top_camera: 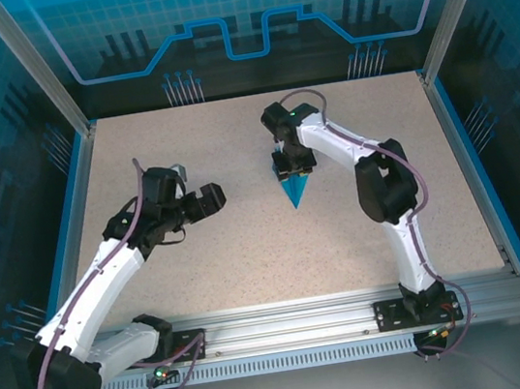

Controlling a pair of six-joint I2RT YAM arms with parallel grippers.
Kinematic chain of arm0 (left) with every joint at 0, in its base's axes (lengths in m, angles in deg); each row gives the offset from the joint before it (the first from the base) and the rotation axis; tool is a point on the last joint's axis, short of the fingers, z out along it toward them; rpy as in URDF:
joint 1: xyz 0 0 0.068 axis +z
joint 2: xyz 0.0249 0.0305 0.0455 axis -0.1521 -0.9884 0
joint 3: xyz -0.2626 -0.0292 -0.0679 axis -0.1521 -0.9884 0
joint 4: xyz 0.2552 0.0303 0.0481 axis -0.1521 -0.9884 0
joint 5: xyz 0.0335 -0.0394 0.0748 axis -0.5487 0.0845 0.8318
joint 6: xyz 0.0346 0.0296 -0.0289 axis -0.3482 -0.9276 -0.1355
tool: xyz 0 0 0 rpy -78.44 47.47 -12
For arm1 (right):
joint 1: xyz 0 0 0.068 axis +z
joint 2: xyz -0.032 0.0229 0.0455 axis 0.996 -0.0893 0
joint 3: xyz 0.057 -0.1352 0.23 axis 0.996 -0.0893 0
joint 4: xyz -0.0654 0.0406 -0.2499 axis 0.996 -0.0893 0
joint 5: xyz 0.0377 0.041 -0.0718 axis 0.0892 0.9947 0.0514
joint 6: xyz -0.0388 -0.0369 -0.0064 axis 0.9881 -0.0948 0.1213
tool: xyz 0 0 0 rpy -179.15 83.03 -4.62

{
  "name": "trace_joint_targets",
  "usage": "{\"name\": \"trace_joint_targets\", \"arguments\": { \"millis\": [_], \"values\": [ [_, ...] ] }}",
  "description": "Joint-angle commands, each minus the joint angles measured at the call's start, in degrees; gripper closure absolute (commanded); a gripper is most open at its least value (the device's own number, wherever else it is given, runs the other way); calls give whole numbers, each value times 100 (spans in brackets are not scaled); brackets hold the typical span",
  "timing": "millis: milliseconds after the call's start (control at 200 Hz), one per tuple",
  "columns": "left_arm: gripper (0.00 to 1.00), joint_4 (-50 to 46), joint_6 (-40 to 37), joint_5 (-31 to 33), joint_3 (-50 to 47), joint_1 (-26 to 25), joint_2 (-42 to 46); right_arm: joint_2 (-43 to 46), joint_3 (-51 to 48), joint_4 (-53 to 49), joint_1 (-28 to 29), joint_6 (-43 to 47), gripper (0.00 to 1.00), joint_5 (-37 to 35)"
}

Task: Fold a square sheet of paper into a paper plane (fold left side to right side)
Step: Move the paper plane to the center of the table.

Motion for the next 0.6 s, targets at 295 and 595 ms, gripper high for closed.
{"name": "trace_joint_targets", "arguments": {
  "millis": [295,595],
  "values": [
    [1,797,-116,1135,-154,937,322,3642,-2685,1162,-158,500,35,-995],
    [1,3125,-1558,2772,-1486,955,649,5796,-5333,3204,-1143,901,5,-1171]
  ]
}}
